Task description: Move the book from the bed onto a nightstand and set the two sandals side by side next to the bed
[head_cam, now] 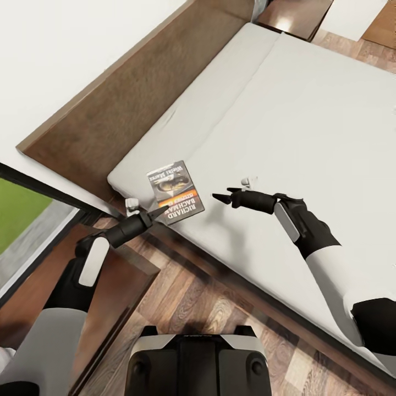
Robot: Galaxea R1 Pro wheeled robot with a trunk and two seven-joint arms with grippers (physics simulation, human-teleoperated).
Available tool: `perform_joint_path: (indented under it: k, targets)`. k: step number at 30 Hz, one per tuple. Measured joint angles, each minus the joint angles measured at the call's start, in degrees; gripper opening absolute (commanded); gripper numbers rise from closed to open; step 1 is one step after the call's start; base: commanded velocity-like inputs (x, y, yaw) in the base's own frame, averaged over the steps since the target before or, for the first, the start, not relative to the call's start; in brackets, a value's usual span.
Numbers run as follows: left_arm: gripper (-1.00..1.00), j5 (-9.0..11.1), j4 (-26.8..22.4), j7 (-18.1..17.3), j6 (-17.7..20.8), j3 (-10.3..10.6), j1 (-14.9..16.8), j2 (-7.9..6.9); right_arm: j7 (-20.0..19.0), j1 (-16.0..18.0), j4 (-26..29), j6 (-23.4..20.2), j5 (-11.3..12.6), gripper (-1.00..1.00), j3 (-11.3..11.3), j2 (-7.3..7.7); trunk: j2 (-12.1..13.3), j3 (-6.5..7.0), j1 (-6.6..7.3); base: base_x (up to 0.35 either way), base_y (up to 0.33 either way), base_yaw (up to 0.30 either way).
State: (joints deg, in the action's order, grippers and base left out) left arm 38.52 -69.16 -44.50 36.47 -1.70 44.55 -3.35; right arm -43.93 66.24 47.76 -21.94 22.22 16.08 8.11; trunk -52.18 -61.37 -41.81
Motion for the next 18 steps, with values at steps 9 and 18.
perform_joint_path:
  k: [9,18]
  targets:
    - [-1.00,-0.07,0.23,0.18,0.14,1.34,-0.02,-1.29,-0.03,0.01,-0.30,0.25,0.06,1.00,0.10,-0.06,3.61,2.03,1.98,0.000,0.000,0.126]
    - [-1.00,-0.01,0.41,0.23,0.17,1.44,-0.01,-1.23,-0.11,0.00,-0.08,0.26,0.12,1.00,0.10,-0.07,7.23,3.68,3.93,-0.099,-0.024,0.004]
